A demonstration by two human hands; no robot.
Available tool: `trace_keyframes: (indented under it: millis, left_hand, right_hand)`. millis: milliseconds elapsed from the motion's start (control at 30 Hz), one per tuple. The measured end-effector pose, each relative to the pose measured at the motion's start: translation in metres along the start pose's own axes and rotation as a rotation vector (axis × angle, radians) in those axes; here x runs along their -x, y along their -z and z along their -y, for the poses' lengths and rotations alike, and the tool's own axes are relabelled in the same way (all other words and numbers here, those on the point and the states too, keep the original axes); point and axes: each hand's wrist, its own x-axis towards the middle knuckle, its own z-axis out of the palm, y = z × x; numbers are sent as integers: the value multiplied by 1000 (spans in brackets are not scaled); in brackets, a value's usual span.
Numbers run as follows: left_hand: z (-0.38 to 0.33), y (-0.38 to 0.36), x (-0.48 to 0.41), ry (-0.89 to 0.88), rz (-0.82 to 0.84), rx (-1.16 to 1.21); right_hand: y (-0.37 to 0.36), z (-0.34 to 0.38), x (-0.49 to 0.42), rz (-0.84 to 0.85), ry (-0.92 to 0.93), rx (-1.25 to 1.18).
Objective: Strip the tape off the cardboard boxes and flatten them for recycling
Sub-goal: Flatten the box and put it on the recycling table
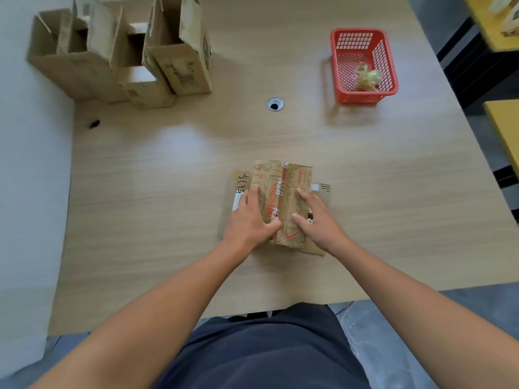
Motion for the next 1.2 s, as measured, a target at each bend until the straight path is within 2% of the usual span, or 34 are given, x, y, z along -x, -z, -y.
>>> trace_keyframes:
  millis: [167,333,533,733,833,1067,1200]
  left_hand:
    - [21,18,-4,-86,88,36]
    - [33,17,2,-182,162,11]
    - [58,17,14,-573,202,-133]
    - [67,30,11,-885,153,-473]
    - [54,37,6,-867,176,-569]
    - [43,28,13,-771,309,-617]
    - [40,29,18,-748,363,-423]
  right_hand:
    - [-6,4,8,-11,-51,22]
    - [-30,10,19,-28,-100,175]
    - [-39,7,24,-20,-111,207]
    - [-48,9,28,-49,-54,244]
    - [-48,10,24,-30,-76,222]
    - [-47,7,22,-20,-93,259]
    - [-44,8,20,6,-96,307]
